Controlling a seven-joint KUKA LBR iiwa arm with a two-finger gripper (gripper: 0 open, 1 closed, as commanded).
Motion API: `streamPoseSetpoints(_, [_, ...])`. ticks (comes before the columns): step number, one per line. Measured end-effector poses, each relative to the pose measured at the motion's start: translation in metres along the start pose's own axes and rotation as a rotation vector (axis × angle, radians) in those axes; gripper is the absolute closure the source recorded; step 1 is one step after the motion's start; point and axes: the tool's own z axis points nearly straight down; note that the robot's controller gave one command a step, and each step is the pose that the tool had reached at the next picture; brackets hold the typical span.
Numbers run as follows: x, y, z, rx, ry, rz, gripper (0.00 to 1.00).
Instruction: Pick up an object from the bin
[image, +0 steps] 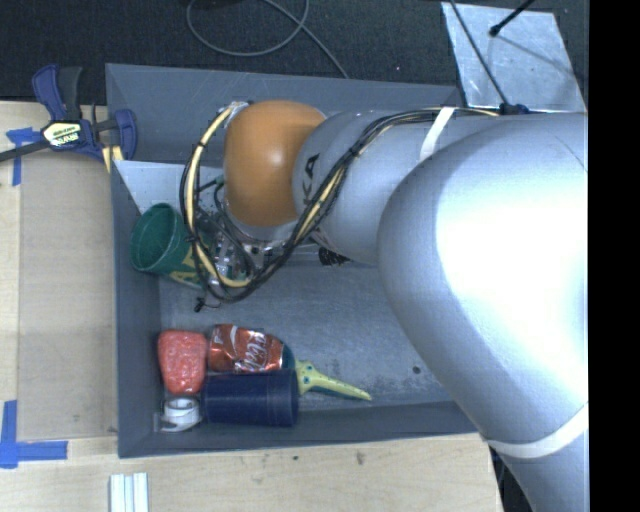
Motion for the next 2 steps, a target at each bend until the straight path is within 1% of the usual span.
streamPoseSetpoints(1, [0.004, -0.007, -0.046, 0.002, 0.005, -0.004, 1.0])
streamPoseSetpoints(2, [-0.01, -0.021, 0.006, -0.006, -0.007, 0.037, 1.0])
